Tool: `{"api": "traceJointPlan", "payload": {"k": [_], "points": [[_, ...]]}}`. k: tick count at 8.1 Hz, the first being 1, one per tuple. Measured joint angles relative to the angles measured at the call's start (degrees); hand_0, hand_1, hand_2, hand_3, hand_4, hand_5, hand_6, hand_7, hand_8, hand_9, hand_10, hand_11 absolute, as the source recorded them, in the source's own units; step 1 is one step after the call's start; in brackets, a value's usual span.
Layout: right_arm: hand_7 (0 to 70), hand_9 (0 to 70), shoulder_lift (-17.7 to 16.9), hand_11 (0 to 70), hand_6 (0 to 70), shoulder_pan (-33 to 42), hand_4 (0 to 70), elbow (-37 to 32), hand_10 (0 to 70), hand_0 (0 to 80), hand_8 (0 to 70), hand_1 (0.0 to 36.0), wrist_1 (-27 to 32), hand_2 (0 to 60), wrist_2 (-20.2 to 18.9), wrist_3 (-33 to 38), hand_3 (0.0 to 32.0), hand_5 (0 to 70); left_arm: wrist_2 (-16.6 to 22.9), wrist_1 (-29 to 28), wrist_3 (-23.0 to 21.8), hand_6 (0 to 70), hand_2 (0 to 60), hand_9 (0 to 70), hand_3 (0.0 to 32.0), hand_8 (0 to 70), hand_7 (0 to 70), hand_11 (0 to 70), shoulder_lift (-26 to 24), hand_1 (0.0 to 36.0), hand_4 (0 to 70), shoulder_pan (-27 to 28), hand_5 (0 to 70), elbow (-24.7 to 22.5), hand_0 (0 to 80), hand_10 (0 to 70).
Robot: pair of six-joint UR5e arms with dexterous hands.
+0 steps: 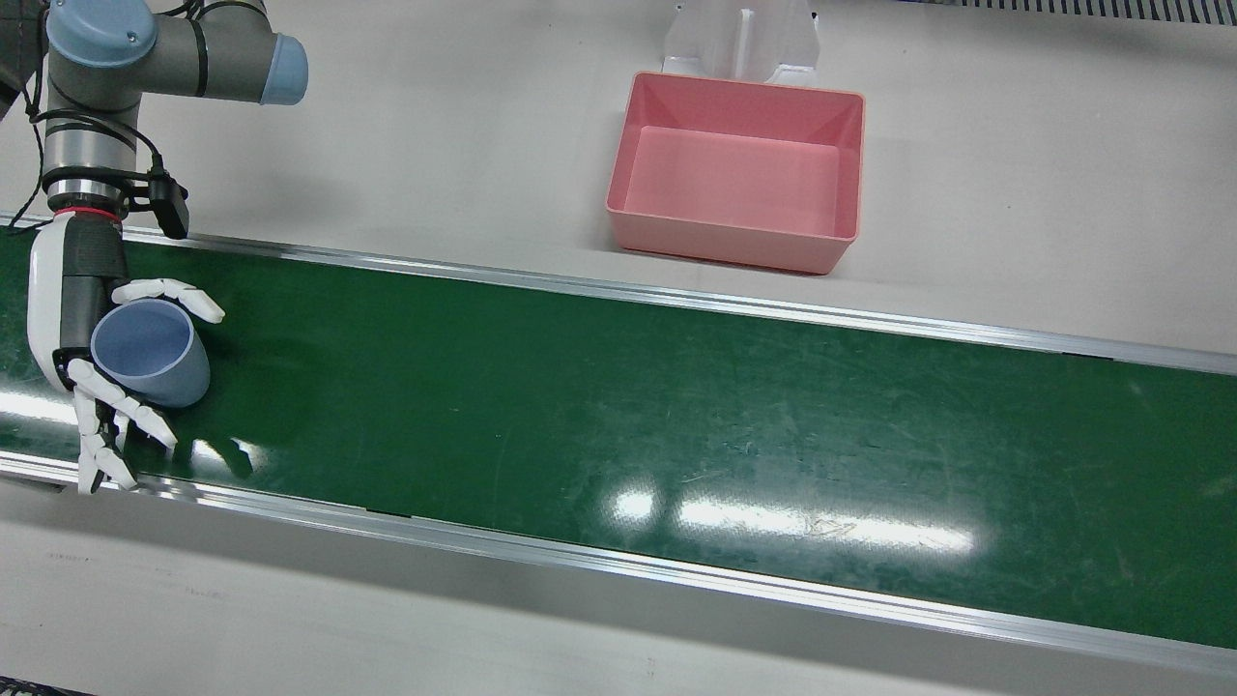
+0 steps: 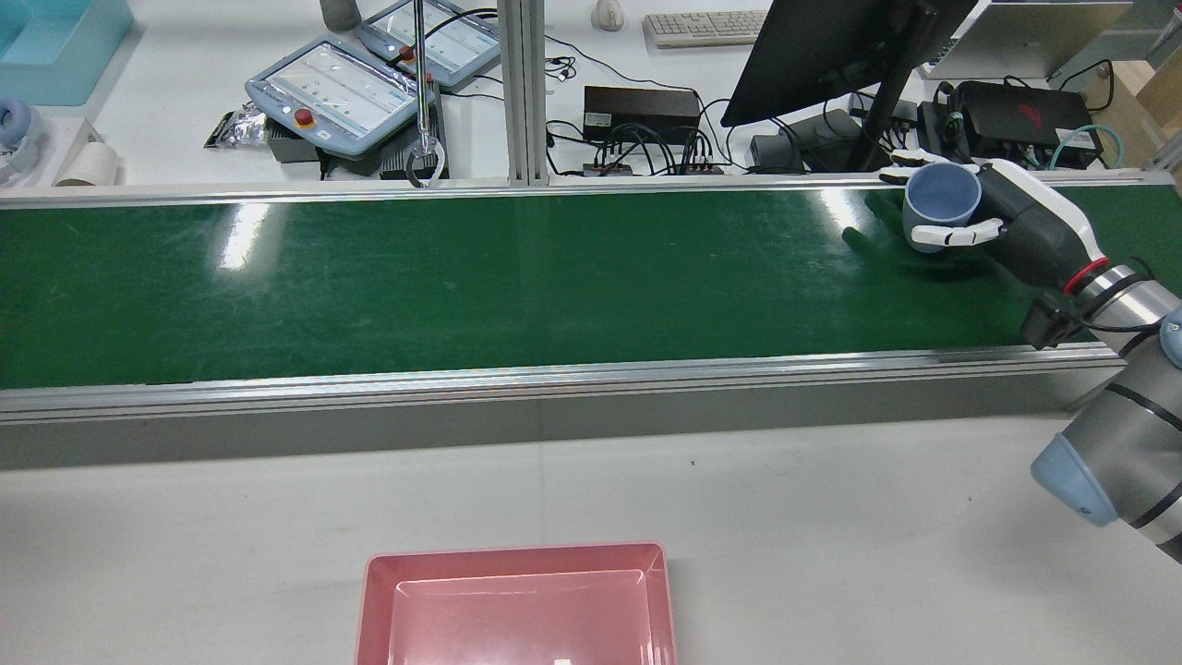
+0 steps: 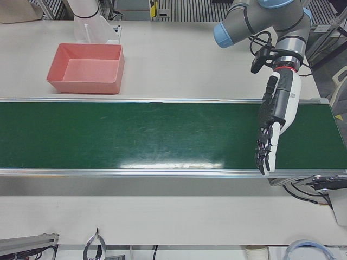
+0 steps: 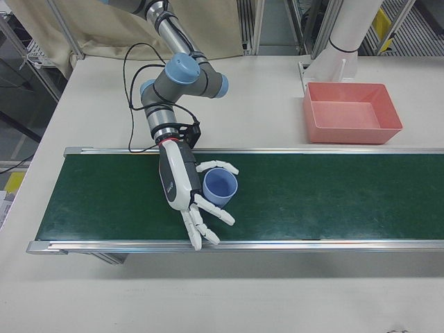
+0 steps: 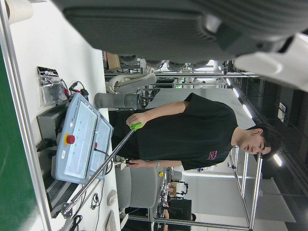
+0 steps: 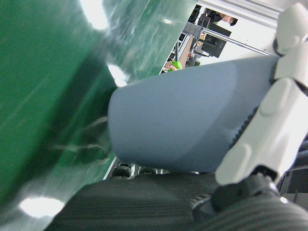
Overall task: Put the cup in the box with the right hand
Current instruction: 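Close the right hand around the blue cup and lift it off the belt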
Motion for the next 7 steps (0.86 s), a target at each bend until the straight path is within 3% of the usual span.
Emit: {"api": "traceJointPlan", "payload": {"k": [1, 2, 3, 4, 5, 7], "points": [[70.0, 70.0, 0.09, 70.0, 43.4, 0.02, 45.1, 0.21, 52.2, 45.9, 68.1, 25.5, 0.06, 60.0, 0.56, 0.11, 0.0, 16.0, 0.02, -0.02, 0.0, 0.0, 0.0, 0.0, 0.0, 0.0, 0.0, 0.0, -0.01, 0.0, 0.0, 0.0, 0.0, 0.0, 0.0, 0.0], [70.0, 70.0, 0.09, 70.0, 45.1, 0.1, 41.2, 0.49, 56.0, 47.2, 70.0, 35.0, 0.09, 60.0, 1.61, 0.26, 0.0, 18.7, 0.01, -0.02, 0.0, 0.0, 0.0, 0.0, 0.0, 0.0, 0.0, 0.0, -0.02, 0.0, 0.0, 0.0, 0.0, 0.0, 0.0, 0.0], [70.0, 70.0, -0.05, 70.0, 43.8, 0.32, 38.5, 1.56, 52.5, 47.1, 68.2, 31.3, 0.1, 60.0, 2.49, 0.32, 0.0, 17.4, -0.01, 0.0, 0.0, 0.0, 0.0, 0.0, 0.0, 0.0, 0.0, 0.0, -0.04, 0.0, 0.0, 0.0, 0.0, 0.0, 0.0, 0.0], [70.0, 70.0, -0.35, 69.6, 42.9, 0.76, 38.5, 4.31, 48.6, 47.8, 65.8, 30.2, -0.12, 60.0, 3.07, 0.33, 0.0, 16.4, -0.03, -0.02, 0.0, 0.0, 0.0, 0.0, 0.0, 0.0, 0.0, 0.0, -0.01, 0.0, 0.0, 0.0, 0.0, 0.0, 0.0, 0.0], [70.0, 70.0, -0.57, 65.8, 42.0, 1.06, 36.2, 8.67, 46.1, 47.2, 64.1, 25.7, -0.6, 60.0, 3.84, 0.24, 0.0, 15.3, -0.03, -0.05, 0.0, 0.0, 0.0, 0.0, 0.0, 0.0, 0.0, 0.0, -0.02, 0.0, 0.0, 0.0, 0.0, 0.0, 0.0, 0.0], [70.0, 70.0, 0.3, 61.7, 41.0, -3.09, 40.5, 20.94, 43.5, 46.8, 61.0, 25.0, -5.98, 60.0, 7.31, -1.29, 0.0, 13.8, 0.0, -0.07, 0.0, 0.0, 0.0, 0.0, 0.0, 0.0, 0.0, 0.0, -0.01, 0.0, 0.0, 0.0, 0.0, 0.0, 0.0, 0.0]]}}
